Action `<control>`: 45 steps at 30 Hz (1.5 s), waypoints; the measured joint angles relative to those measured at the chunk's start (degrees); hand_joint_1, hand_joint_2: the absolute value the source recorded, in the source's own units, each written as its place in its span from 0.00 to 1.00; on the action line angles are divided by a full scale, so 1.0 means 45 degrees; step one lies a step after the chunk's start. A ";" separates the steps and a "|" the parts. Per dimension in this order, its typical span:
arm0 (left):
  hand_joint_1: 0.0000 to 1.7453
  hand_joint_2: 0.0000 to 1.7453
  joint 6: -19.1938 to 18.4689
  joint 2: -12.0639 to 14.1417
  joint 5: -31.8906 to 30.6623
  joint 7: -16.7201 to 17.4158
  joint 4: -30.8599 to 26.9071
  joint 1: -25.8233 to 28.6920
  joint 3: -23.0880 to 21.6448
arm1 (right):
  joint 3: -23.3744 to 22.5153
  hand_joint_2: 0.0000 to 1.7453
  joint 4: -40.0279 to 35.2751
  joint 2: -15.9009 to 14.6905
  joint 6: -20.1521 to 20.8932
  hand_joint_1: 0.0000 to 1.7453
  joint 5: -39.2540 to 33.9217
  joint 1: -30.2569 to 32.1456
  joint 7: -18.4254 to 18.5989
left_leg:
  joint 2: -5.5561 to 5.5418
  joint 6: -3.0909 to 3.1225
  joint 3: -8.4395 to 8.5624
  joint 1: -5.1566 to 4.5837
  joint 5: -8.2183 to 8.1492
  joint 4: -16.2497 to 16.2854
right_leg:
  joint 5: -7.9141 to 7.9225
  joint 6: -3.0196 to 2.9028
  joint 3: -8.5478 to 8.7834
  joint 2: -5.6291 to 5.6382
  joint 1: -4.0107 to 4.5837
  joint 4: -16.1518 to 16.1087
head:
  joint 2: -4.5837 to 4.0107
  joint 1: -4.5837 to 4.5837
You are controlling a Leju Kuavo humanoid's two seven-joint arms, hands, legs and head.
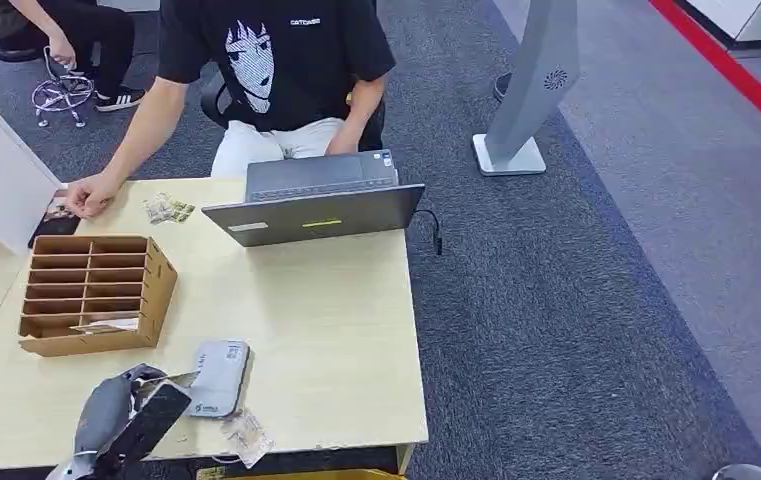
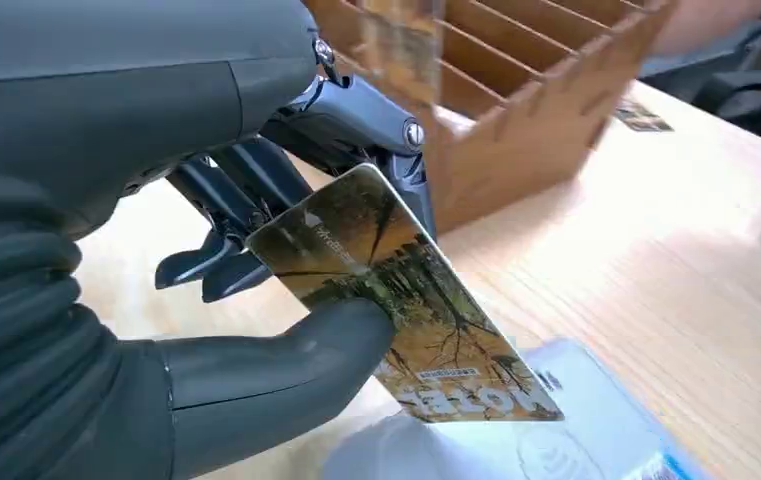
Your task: Pass the card to the sensor for recognition and then transmit it.
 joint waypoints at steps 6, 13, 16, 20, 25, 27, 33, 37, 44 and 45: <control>1.00 1.00 0.0399 -0.0419 0.0811 -0.0272 -0.0690 0.0513 0.1272 | 0.0005 1.00 -0.0301 0.0000 -0.0132 0.00 0.0087 0.0161 0.0180 | -0.0007 0.0044 -0.0004 -0.0057 0.0011 -0.0002 | -0.0014 0.0022 -0.0027 -0.0014 -0.0061 0.0033 | 0.0000 -0.0009; 1.00 1.00 0.0641 -0.0802 0.0977 -0.0553 -0.1161 0.0676 0.1990 | 0.0005 1.00 -0.0529 0.0000 -0.0108 0.00 0.0291 0.0228 0.0277 | -0.0013 0.0053 -0.0004 -0.0084 0.0014 -0.0003 | -0.0016 0.0042 -0.0028 -0.0018 -0.0086 0.0036 | 0.0005 -0.0009; 1.00 1.00 0.0861 -0.0933 0.1001 -0.0830 -0.1554 0.0637 0.2273 | 0.0000 1.00 -0.0705 0.0015 0.0068 0.00 0.0647 0.0262 0.0365 | -0.0013 0.0063 -0.0004 -0.0098 0.0020 -0.0003 | -0.0011 0.0052 -0.0034 -0.0019 -0.0099 0.0037 | 0.0000 -0.0009; 1.00 1.00 0.0977 -0.1006 0.0973 -0.1092 -0.2021 0.0474 0.2457 | -0.0010 1.00 -0.0860 0.0034 0.0330 0.00 0.1021 0.0288 0.0394 | -0.0016 0.0063 -0.0005 -0.0104 0.0020 -0.0003 | -0.0011 0.0058 -0.0035 -0.0023 -0.0103 0.0037 | 0.0005 -0.0009; 1.00 1.00 0.1098 -0.1021 0.0725 -0.1399 -0.2531 -0.0028 0.2573 | -0.0082 1.00 -0.1025 0.0083 0.0699 0.00 0.1593 0.0303 0.0360 | -0.0017 0.0070 -0.0006 -0.0113 0.0024 -0.0002 | -0.0006 0.0066 -0.0034 -0.0024 -0.0113 0.0038 | 0.0000 -0.0009; 1.00 1.00 0.1167 -0.1021 0.0622 -0.1457 -0.2643 -0.0174 0.2573 | -0.0121 1.00 -0.1059 0.0102 0.0767 0.00 0.1710 0.0305 0.0350 | -0.0018 0.0070 -0.0005 -0.0121 0.0024 -0.0003 | -0.0005 0.0068 -0.0035 -0.0025 -0.0120 0.0040 | 0.0000 -0.0014; 1.00 1.00 0.1463 -0.0675 -0.0029 -0.1442 -0.2735 -0.1107 0.2646 | -0.0365 1.00 -0.1127 0.0248 0.1132 0.00 0.2313 0.0296 0.0238 | -0.0036 0.0098 -0.0016 -0.0137 0.0044 -0.0004 | -0.0005 0.0078 -0.0047 -0.0045 -0.0135 0.0056 | 0.0005 -0.0009; 1.00 1.00 0.1181 -0.0024 -0.0358 -0.1180 -0.2643 -0.2395 0.2880 | -0.0660 1.00 -0.1132 0.0398 0.1388 0.00 0.2695 0.0286 0.0078 | -0.0059 0.0103 -0.0017 -0.0148 0.0050 -0.0004 | -0.0004 0.0079 -0.0045 -0.0067 -0.0147 0.0071 | 0.0000 -0.0009; 1.00 1.00 0.0997 0.0505 -0.0825 -0.0796 -0.2264 -0.3502 0.2913 | -0.0923 1.00 -0.1113 0.0539 0.1510 0.00 0.3055 0.0285 -0.0068 | -0.0067 0.0101 -0.0016 -0.0163 0.0054 -0.0003 | -0.0005 0.0081 -0.0053 -0.0067 -0.0157 0.0079 | 0.0000 -0.0009; 1.00 1.00 0.0933 0.0587 -0.0898 -0.0660 -0.2025 -0.3759 0.2918 | -0.0986 1.00 -0.1098 0.0578 0.1515 0.00 0.3099 0.0283 -0.0107 | -0.0071 0.0100 -0.0017 -0.0163 0.0054 -0.0003 | -0.0005 0.0081 -0.0052 -0.0069 -0.0158 0.0080 | 0.0000 -0.0004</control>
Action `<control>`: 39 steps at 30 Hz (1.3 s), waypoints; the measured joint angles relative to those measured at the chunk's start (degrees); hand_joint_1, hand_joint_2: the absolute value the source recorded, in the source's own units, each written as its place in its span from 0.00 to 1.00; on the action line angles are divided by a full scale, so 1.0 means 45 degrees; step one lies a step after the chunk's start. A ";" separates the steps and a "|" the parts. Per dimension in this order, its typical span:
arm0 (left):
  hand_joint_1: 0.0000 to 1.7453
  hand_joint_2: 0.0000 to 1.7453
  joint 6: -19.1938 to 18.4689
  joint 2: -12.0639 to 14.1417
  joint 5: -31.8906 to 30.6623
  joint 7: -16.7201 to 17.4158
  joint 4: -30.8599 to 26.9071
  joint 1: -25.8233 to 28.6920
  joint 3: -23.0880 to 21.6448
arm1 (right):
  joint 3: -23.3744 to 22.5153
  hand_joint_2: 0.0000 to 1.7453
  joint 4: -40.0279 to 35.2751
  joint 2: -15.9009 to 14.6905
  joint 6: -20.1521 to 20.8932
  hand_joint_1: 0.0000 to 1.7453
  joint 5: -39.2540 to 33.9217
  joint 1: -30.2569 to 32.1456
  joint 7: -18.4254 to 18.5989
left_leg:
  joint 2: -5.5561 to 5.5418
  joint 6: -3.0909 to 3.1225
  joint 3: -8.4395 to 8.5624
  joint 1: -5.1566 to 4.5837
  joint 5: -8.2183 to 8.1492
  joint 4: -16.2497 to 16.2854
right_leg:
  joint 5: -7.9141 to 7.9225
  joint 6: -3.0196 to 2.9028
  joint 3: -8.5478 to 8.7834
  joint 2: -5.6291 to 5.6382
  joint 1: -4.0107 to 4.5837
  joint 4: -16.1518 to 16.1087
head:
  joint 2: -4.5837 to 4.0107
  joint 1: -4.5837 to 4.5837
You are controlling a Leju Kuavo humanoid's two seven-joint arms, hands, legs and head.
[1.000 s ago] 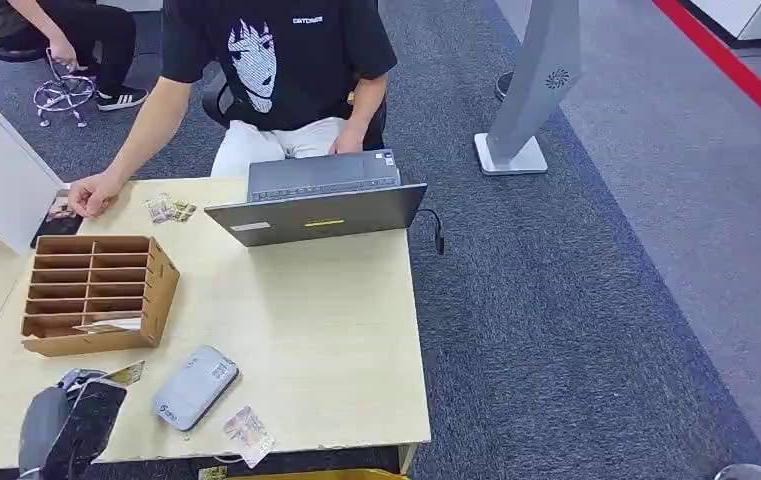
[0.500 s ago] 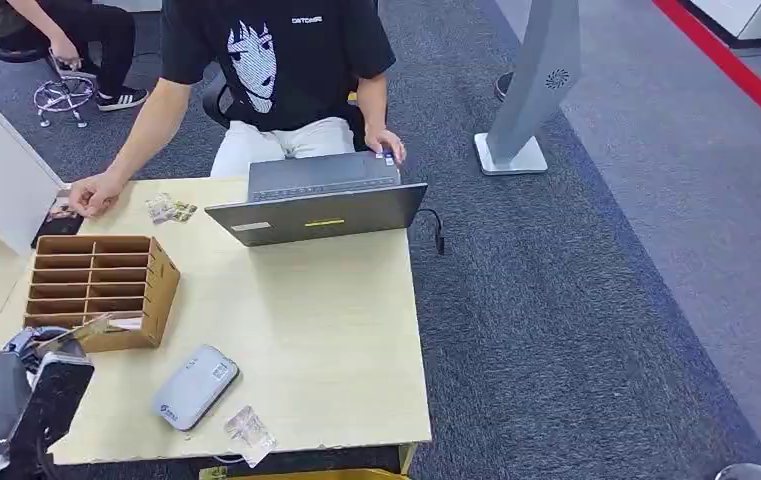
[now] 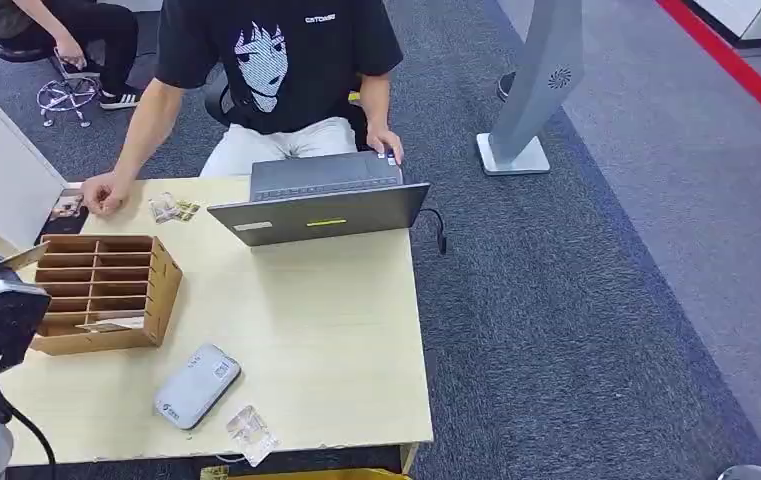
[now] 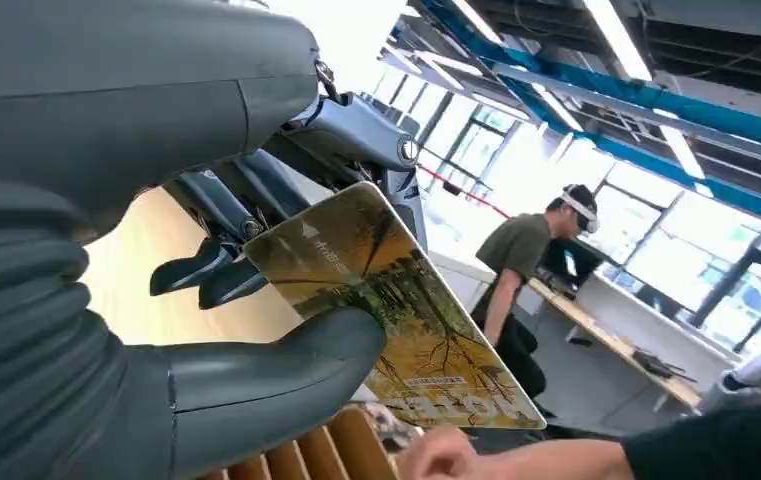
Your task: Pass the card to the sensor for recognition and then transmit it.
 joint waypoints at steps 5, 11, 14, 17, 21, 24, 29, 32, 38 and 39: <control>1.00 1.00 -0.0107 0.0248 -0.0291 0.0276 0.0838 -0.0834 0.0000 | -0.0237 1.00 0.0073 0.0136 0.0000 0.00 0.0214 -0.0008 -0.0082 | 0.0003 0.0000 0.0001 -0.0003 0.0000 0.0000 | 0.0000 0.0000 0.0000 0.0005 -0.0004 0.0001 | 0.0000 0.0000; 1.00 1.00 -0.0034 0.0344 -0.0699 0.0422 0.1776 -0.1461 0.0000 | -0.0752 1.00 0.0961 0.0374 -0.0131 0.00 0.0437 -0.0443 -0.0675 | 0.0005 0.0000 0.0002 0.0012 0.0000 0.0001 | 0.0000 -0.0001 0.0009 0.0020 0.0016 0.0002 | 0.0000 0.0005; 1.00 1.00 -0.0034 0.0349 -0.0723 0.0422 0.2073 -0.1620 0.0000 | -0.0962 1.00 0.1307 0.0461 -0.0151 0.00 0.0432 -0.0621 -0.0724 | 0.0005 -0.0001 0.0003 0.0019 -0.0001 0.0002 | 0.0000 -0.0001 0.0009 0.0028 0.0021 0.0002 | 0.0000 0.0005; 1.00 1.00 0.0024 0.0349 -0.0786 0.0436 0.2257 -0.1713 0.0000 | -0.1082 1.00 0.1626 0.0514 -0.0204 0.00 0.0456 -0.0728 -0.0825 | 0.0006 -0.0002 0.0002 0.0029 -0.0002 0.0002 | 0.0000 -0.0002 0.0007 0.0034 0.0031 0.0002 | 0.0000 0.0005; 1.00 1.00 0.0117 0.0349 -0.0913 0.0573 0.2617 -0.2031 0.0000 | -0.1375 1.00 0.2021 0.0631 -0.0350 0.00 0.0636 -0.0885 -0.1194 | 0.0044 -0.0018 0.0000 0.0099 -0.0011 0.0011 | 0.0021 -0.0035 0.0009 0.0069 0.0103 -0.0010 | 0.0000 0.0010; 1.00 1.00 0.0136 0.0340 -0.0918 0.0582 0.2923 -0.2305 0.0000 | -0.1656 1.00 0.2438 0.0743 -0.0384 0.00 0.0636 -0.1154 -0.1282 | 0.0108 -0.0051 0.0006 0.0134 -0.0027 0.0013 | 0.0033 -0.0053 0.0005 0.0131 0.0148 -0.0016 | 0.0000 0.0010; 1.00 1.00 0.0194 0.0330 -0.0913 0.0553 0.3088 -0.2363 0.0000 | -0.1899 1.00 0.2695 0.0845 -0.0437 0.00 0.0709 -0.1264 -0.1491 | 0.0212 -0.0110 0.0020 0.0234 -0.0063 0.0020 | 0.0039 -0.0118 0.0004 0.0224 0.0245 -0.0034 | 0.0000 0.0015; 1.00 1.00 0.0224 0.0325 -0.0908 0.0543 0.3108 -0.2350 0.0000 | -0.1952 1.00 0.2812 0.0884 -0.0495 0.00 0.0738 -0.1320 -0.1520 | 0.0245 -0.0147 0.0026 0.0273 -0.0087 0.0022 | 0.0030 -0.0135 0.0002 0.0261 0.0290 -0.0040 | 0.0005 0.0019; 0.00 1.00 0.0423 0.0213 -0.0437 0.0237 0.3127 -0.2335 0.0126 | -0.2234 1.00 0.3152 0.1010 -0.0529 0.00 0.1059 -0.1503 -0.1695 | 0.0291 -0.0208 0.0034 0.0369 -0.0128 0.0029 | 0.0009 -0.0192 0.0005 0.0303 0.0381 -0.0049 | 0.0000 0.0019; 0.00 1.00 0.0432 0.0165 -0.0374 0.0228 0.3127 -0.2324 0.0165 | -0.2254 1.00 0.3191 0.1020 -0.0529 0.00 0.1107 -0.1519 -0.1700 | 0.0295 -0.0212 0.0035 0.0380 -0.0132 0.0029 | 0.0007 -0.0196 0.0003 0.0309 0.0392 -0.0050 | 0.0000 0.0019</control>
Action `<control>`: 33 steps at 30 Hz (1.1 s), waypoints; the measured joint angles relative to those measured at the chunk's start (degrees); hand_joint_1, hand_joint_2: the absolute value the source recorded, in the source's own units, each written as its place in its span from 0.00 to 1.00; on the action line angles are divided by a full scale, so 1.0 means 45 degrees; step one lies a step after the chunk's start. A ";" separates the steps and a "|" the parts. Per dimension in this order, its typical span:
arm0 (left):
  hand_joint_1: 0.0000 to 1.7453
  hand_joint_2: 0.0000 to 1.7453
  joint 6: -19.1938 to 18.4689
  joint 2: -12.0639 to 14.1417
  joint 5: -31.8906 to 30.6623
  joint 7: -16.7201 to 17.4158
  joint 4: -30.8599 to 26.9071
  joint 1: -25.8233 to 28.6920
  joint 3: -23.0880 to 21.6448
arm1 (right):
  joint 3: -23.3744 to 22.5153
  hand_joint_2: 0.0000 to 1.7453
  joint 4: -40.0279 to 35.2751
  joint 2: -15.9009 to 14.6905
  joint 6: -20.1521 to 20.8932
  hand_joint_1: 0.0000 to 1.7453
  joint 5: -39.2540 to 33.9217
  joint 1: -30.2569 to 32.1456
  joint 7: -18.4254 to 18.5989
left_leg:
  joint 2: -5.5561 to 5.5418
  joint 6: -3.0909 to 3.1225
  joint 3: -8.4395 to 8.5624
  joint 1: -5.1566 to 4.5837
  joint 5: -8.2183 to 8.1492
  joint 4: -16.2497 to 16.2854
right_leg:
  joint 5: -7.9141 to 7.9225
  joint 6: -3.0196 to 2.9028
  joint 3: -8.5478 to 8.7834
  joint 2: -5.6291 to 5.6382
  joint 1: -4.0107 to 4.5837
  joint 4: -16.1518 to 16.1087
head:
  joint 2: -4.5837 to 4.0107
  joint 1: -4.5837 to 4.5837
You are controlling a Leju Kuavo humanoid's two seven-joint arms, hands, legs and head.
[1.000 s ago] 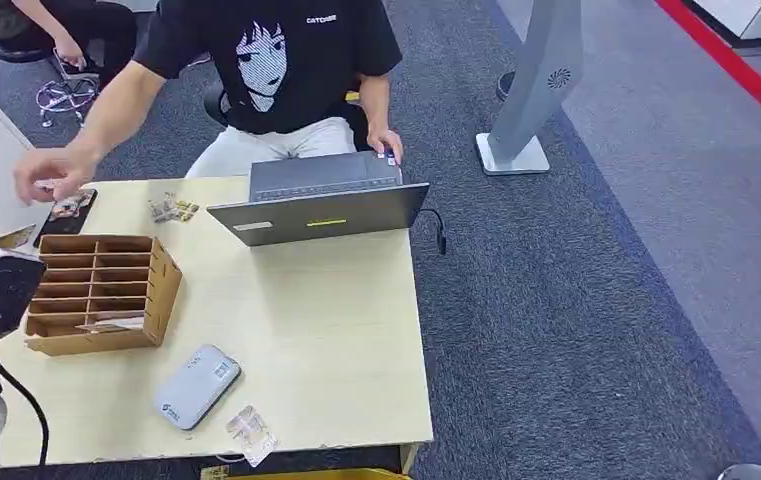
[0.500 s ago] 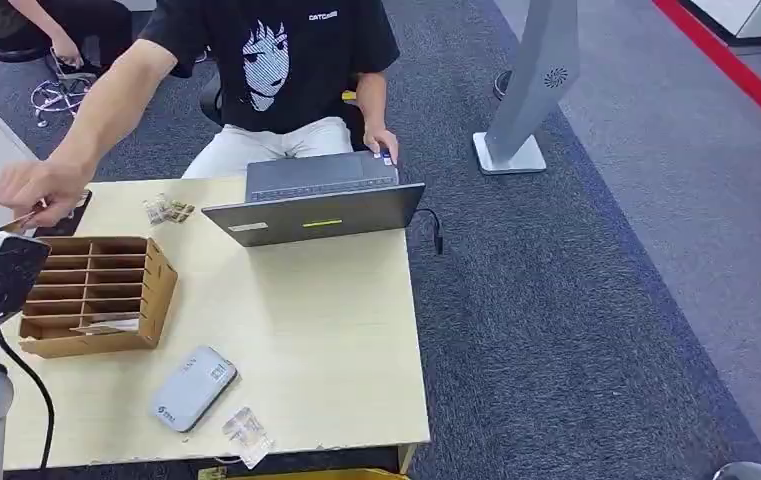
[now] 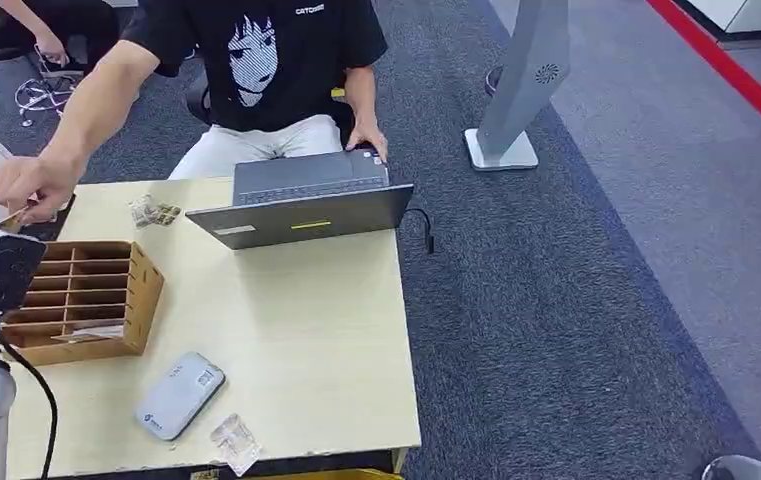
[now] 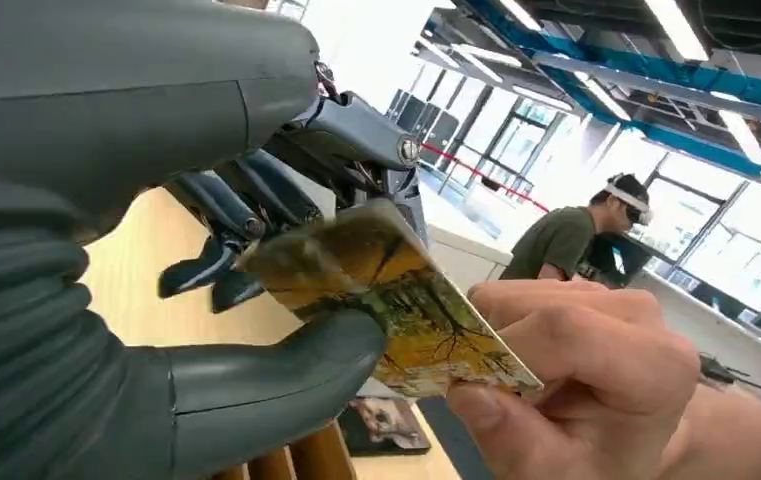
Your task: Pass the card to the sensor for recognition and then transmit it.
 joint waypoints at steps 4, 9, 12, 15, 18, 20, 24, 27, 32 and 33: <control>0.00 1.00 0.0097 -0.0151 0.0485 -0.0242 -0.0009 0.0124 0.0146 | -0.0140 1.00 0.0088 0.0063 0.0000 0.00 0.0120 -0.0039 -0.0053 | -0.0020 -0.0015 0.0002 0.0029 -0.0017 0.0004 | -0.0032 -0.0049 0.0008 -0.0027 0.0030 -0.0002 | 0.0005 0.0000; 0.00 1.00 0.0092 -0.0306 0.0821 -0.0407 -0.0126 0.0342 0.0171 | -0.0354 1.00 0.0189 0.0170 0.0005 0.00 0.0340 -0.0115 -0.0131 | -0.0025 -0.0045 0.0002 0.0074 -0.0017 0.0005 | -0.0019 -0.0077 0.0021 -0.0033 0.0065 -0.0003 | 0.0000 -0.0005; 0.00 1.00 0.0092 -0.0389 0.0899 -0.0481 -0.0287 0.0480 0.0175 | -0.0486 1.00 0.0214 0.0209 0.0000 0.00 0.0437 -0.0125 -0.0150 | -0.0026 -0.0072 0.0001 0.0091 -0.0001 0.0007 | -0.0009 -0.0096 0.0024 -0.0034 0.0075 -0.0004 | 0.0000 0.0000; 0.00 1.00 0.0117 -0.0437 0.1011 -0.0587 -0.0486 0.0687 0.0180 | -0.0597 1.00 0.0224 0.0262 0.0000 0.00 0.0447 -0.0124 -0.0170 | -0.0026 -0.0088 0.0003 0.0101 0.0003 0.0009 | -0.0003 -0.0105 0.0024 -0.0033 0.0082 -0.0004 | 0.0000 0.0000; 0.00 1.00 0.0136 -0.0486 0.1054 -0.0641 -0.0666 0.0844 0.0214 | -0.0651 1.00 0.0224 0.0277 0.0000 0.00 0.0471 -0.0124 -0.0170 | -0.0029 -0.0096 0.0003 0.0110 0.0006 0.0010 | 0.0003 -0.0124 0.0025 -0.0034 0.0086 -0.0004 | 0.0000 0.0000; 0.00 1.00 0.0146 -0.0505 0.1069 -0.0651 -0.0748 0.0913 0.0229 | -0.0680 1.00 0.0228 0.0282 0.0000 0.00 0.0471 -0.0126 -0.0175 | -0.0030 -0.0109 0.0002 0.0112 0.0014 0.0010 | 0.0012 -0.0141 0.0025 -0.0034 0.0087 -0.0004 | 0.0000 -0.0005; 0.00 1.00 0.0219 -0.0554 0.1398 -0.0811 -0.1005 0.1082 0.0277 | -0.0840 1.00 0.0253 0.0345 0.0000 0.00 0.0621 -0.0141 -0.0209 | -0.0031 -0.0127 0.0004 0.0120 0.0026 0.0009 | 0.0017 -0.0155 0.0024 -0.0033 0.0095 -0.0004 | 0.0000 0.0000; 0.00 1.00 0.0068 -0.0602 0.1759 -0.0898 -0.1370 0.1334 0.0307 | -0.0986 1.00 0.0233 0.0403 0.1081 0.00 0.0763 -0.0156 -0.0219 | -0.0027 -0.0136 0.0003 0.0123 0.0031 0.0009 | 0.0021 -0.0162 0.0021 -0.0033 0.0101 -0.0004 | 0.0000 0.0005; 0.00 1.00 -0.0709 -0.0622 0.1778 -0.0860 -0.2665 0.1914 0.0292 | -0.1647 1.00 0.0404 0.0092 0.5745 0.00 0.1185 -0.1045 -0.0316 | -0.0045 -0.0108 -0.0001 0.0002 0.0066 -0.0013 | 0.0038 -0.0159 -0.0034 -0.0079 -0.0015 0.0011 | 0.0005 -0.0044; 0.00 1.00 -0.0781 -0.0626 0.1768 -0.0845 -0.2870 0.2005 0.0292 | -0.1719 1.00 0.0442 0.0092 0.5605 0.00 0.1189 -0.1085 -0.0325 | -0.0062 -0.0093 -0.0003 -0.0012 0.0075 -0.0017 | 0.0037 -0.0157 -0.0034 -0.0096 -0.0032 0.0013 | 0.0005 -0.0039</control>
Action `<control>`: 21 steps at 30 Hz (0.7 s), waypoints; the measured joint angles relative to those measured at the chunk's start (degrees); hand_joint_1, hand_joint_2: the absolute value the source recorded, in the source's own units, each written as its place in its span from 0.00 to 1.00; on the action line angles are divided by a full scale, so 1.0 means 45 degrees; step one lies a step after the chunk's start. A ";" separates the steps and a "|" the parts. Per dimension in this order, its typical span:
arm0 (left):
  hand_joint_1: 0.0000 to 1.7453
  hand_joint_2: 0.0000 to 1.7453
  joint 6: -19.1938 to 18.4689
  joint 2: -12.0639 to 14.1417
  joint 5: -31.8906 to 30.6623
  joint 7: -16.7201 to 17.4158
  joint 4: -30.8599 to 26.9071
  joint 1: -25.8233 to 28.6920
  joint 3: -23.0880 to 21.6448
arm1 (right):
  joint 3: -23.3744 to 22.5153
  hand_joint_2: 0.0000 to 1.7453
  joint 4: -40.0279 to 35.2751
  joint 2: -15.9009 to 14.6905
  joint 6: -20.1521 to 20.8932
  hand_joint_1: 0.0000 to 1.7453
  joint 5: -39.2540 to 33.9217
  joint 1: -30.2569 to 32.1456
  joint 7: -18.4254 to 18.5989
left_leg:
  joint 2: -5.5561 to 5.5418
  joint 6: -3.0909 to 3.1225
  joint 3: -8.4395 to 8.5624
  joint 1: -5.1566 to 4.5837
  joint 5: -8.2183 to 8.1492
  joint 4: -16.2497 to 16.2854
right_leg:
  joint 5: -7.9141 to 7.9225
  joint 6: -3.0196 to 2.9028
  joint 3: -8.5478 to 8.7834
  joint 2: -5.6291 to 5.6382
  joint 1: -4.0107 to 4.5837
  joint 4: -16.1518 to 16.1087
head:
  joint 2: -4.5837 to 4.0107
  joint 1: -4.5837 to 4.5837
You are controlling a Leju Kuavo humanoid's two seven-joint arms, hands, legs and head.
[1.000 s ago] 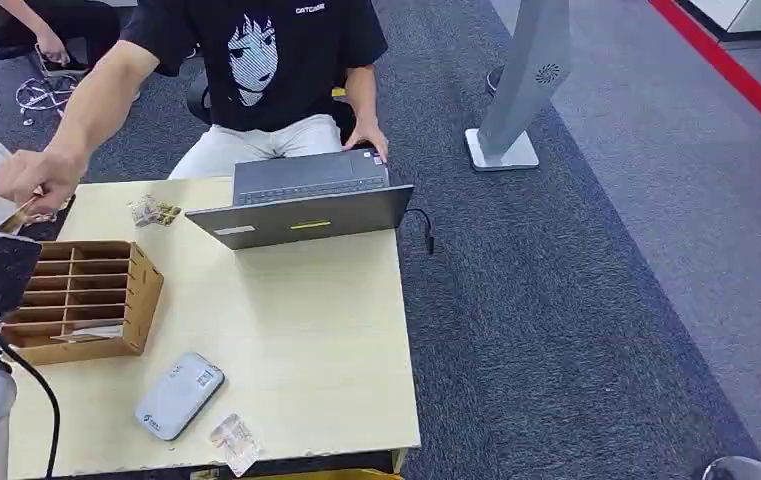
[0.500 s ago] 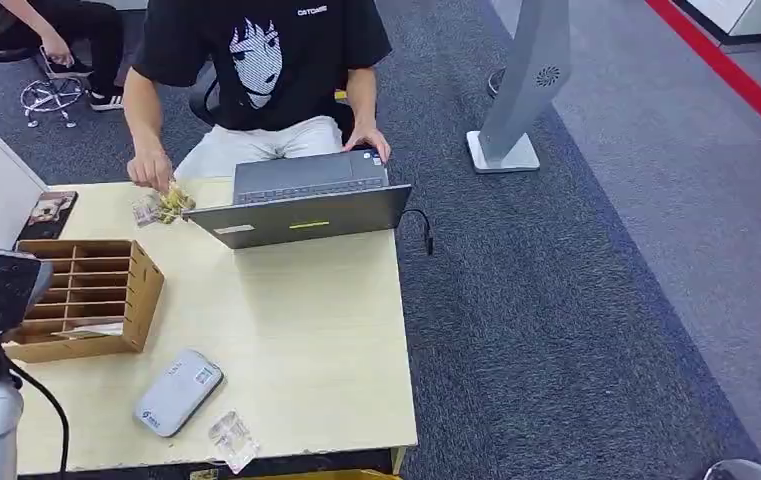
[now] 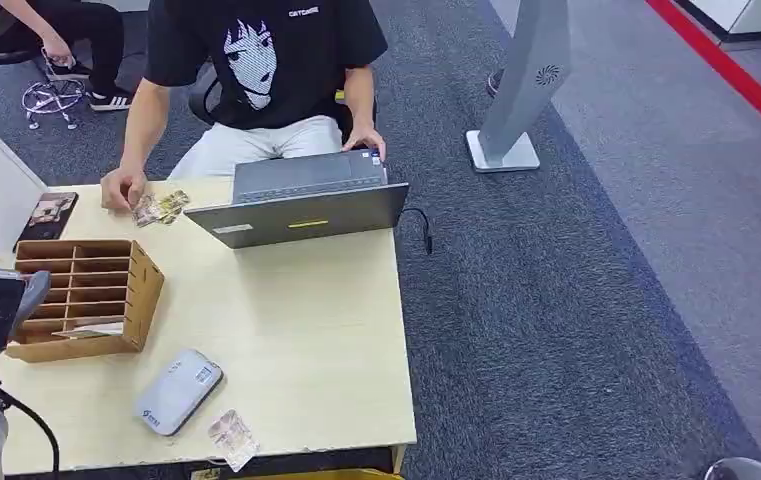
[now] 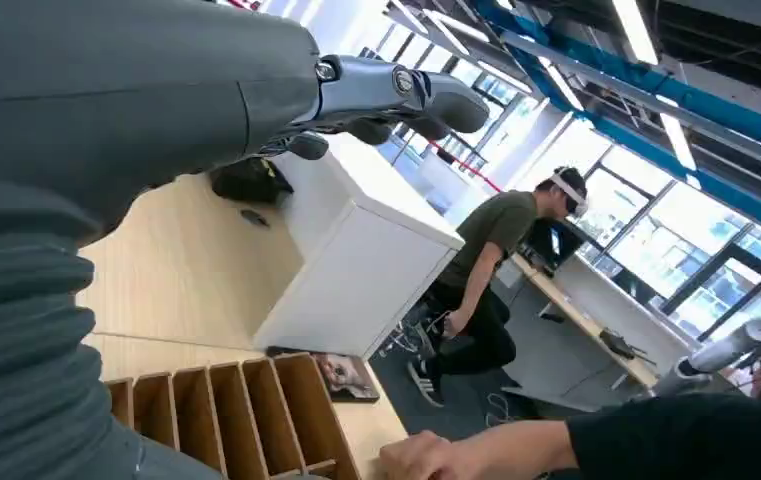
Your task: Pass the card to the sensor for recognition and then transmit it.
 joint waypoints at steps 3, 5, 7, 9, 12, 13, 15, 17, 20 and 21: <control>0.00 1.00 -0.0113 0.0014 -0.0039 -0.0010 -0.0443 0.0220 0.0000 | -0.0166 1.00 0.0054 0.0000 0.0127 0.00 0.0000 -0.0046 -0.0019 | -0.0007 0.0000 -0.0002 -0.0017 0.0001 -0.0003 | -0.0007 0.0015 0.0000 -0.0004 -0.0020 0.0010 | -0.0004 0.0000; 0.00 1.00 -0.0326 0.0039 -0.0102 -0.0068 -0.0896 0.0472 -0.0005 | -0.0234 1.00 0.0039 0.0005 0.0122 0.00 0.0069 -0.0005 0.0068 | -0.0006 0.0002 0.0001 -0.0031 0.0002 -0.0002 | -0.0004 0.0020 -0.0001 -0.0003 -0.0029 0.0010 | 0.0000 0.0000; 0.00 1.00 -0.0569 0.0141 -0.0117 -0.0058 -0.1557 0.0850 -0.0073 | -0.0277 1.00 -0.0872 0.0219 0.0122 0.00 0.0370 0.0567 0.0423 | -0.0020 0.0009 -0.0001 -0.0054 0.0003 -0.0005 | -0.0017 0.0040 -0.0002 -0.0018 -0.0054 0.0018 | 0.0000 0.0000; 0.00 1.00 -0.0845 0.0291 -0.0136 -0.0049 -0.2451 0.1417 -0.0097 | -0.0364 1.00 -0.2439 0.0698 0.0074 0.00 0.0734 0.1417 0.0704 | -0.0032 0.0015 -0.0006 -0.0089 -0.0001 -0.0015 | -0.0037 0.0066 -0.0018 -0.0031 -0.0091 0.0042 | 0.0000 -0.0005; 0.00 1.00 -0.1175 0.0607 -0.0247 -0.0044 -0.3525 0.2243 -0.0155 | -0.0506 1.00 -0.3834 0.1077 -0.0160 0.00 0.0841 0.2105 0.0777 | -0.0027 0.0026 -0.0004 -0.0152 -0.0006 -0.0041 | -0.0049 0.0081 -0.0043 -0.0027 -0.0152 0.0066 | -0.0005 -0.0010; 0.00 1.00 -0.1244 0.0743 -0.0267 -0.0044 -0.3868 0.2572 -0.0160 | -0.0510 1.00 -0.4173 0.1176 -0.0160 0.00 0.0831 0.2238 0.0777 | -0.0023 0.0031 -0.0001 -0.0166 -0.0010 -0.0041 | -0.0056 0.0090 -0.0047 -0.0027 -0.0162 0.0065 | -0.0005 -0.0005; 0.00 1.00 -0.1317 0.0999 -0.0287 -0.0058 -0.4400 0.3072 -0.0160 | -0.0573 1.00 -0.4671 0.1253 -0.0160 0.00 0.0822 0.2410 0.0782 | -0.0032 0.0067 0.0000 -0.0202 -0.0011 -0.0040 | -0.0079 0.0126 -0.0049 -0.0037 -0.0191 0.0068 | -0.0005 -0.0005; 0.00 1.00 -0.1365 0.1132 -0.0282 -0.0058 -0.4718 0.3427 -0.0160 | -0.0642 1.00 -0.4998 0.1336 -0.0160 0.00 0.0821 0.2566 0.0782 | -0.0066 0.0101 -0.0007 -0.0228 0.0000 -0.0041 | -0.0081 0.0133 -0.0048 -0.0085 -0.0216 0.0072 | -0.0005 -0.0010; 0.00 1.00 -0.1414 0.1375 -0.0262 -0.0058 -0.5169 0.3897 -0.0160 | -0.0714 1.00 -0.5445 0.1413 -0.0160 0.00 0.0724 0.2720 0.0792 | -0.0076 0.0117 -0.0006 -0.0264 0.0004 -0.0043 | -0.0081 0.0149 -0.0045 -0.0095 -0.0258 0.0087 | -0.0005 -0.0010; 0.00 1.00 -0.1463 0.1462 -0.0262 -0.0063 -0.5296 0.4081 -0.0160 | -0.0714 1.00 -0.5552 0.1413 -0.0160 0.00 0.0646 0.2781 0.0801 | -0.0075 0.0123 -0.0006 -0.0272 0.0007 -0.0043 | -0.0079 0.0151 -0.0045 -0.0094 -0.0266 0.0088 | -0.0005 -0.0005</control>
